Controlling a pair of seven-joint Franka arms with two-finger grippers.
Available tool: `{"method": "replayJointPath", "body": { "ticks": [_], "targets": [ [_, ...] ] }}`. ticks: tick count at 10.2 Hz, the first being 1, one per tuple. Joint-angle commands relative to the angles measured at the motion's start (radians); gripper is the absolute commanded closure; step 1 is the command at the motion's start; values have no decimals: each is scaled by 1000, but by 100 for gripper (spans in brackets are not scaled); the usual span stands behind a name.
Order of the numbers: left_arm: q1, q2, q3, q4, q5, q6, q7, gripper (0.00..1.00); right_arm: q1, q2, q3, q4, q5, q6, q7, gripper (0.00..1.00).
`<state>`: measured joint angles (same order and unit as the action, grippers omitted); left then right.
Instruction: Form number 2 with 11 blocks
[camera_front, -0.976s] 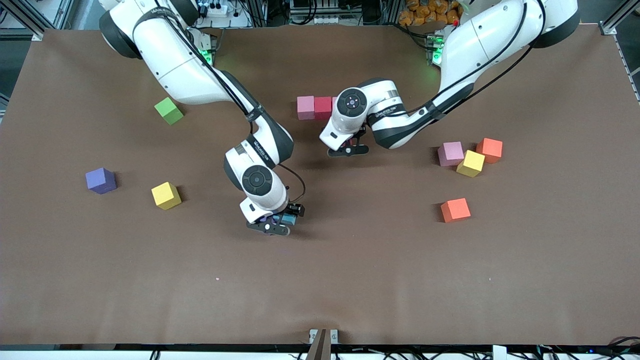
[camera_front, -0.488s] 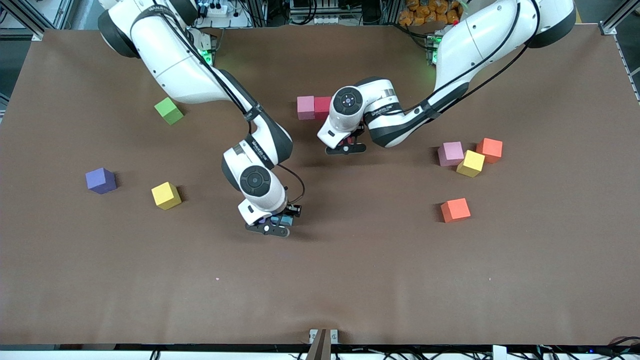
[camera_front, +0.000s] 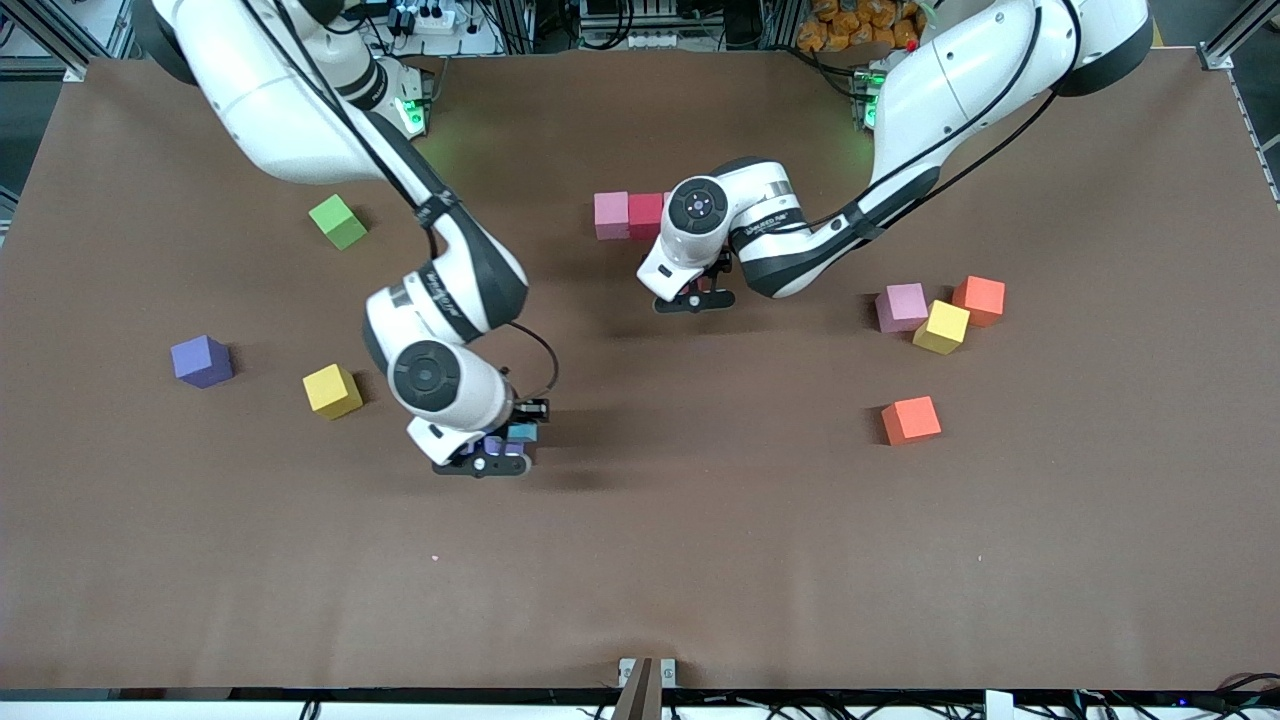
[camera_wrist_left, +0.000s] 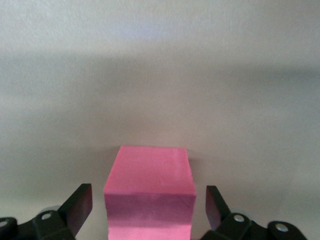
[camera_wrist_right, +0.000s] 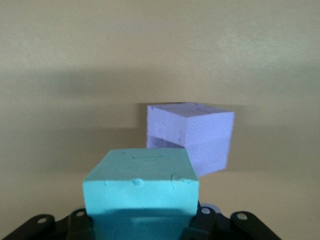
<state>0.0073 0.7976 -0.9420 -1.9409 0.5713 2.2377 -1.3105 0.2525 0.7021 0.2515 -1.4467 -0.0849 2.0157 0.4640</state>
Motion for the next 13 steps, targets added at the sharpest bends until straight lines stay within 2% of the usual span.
{"method": "replayJointPath", "body": {
  "ticks": [1,2,5,7,10,11,12,13],
  "targets": [
    [16,-58,-70,19,12,-41,-91,0,-18,-126,22,-176,2,20,-65,100],
    [42,-63,-137,45,10,-106,-116,0,-15,-150,32,-211,2,26,-77,100],
    [274,-61,-380,105,10,-338,-107,0,-12,-194,101,-260,1,31,-91,100],
    [419,-61,-464,111,18,-404,-75,0,-9,-248,130,-320,-1,31,-154,100],
    [606,-61,-491,111,19,-450,103,0,7,-296,205,-366,-10,31,-228,100],
    [672,-61,-491,111,21,-461,147,0,58,-306,212,-368,-12,31,-248,100],
    [704,-55,-480,115,28,-460,184,0,88,-308,213,-380,-27,32,-293,100],
    [706,-49,-439,149,41,-460,209,0,118,-308,215,-394,-53,40,-356,100]
  ]
}}
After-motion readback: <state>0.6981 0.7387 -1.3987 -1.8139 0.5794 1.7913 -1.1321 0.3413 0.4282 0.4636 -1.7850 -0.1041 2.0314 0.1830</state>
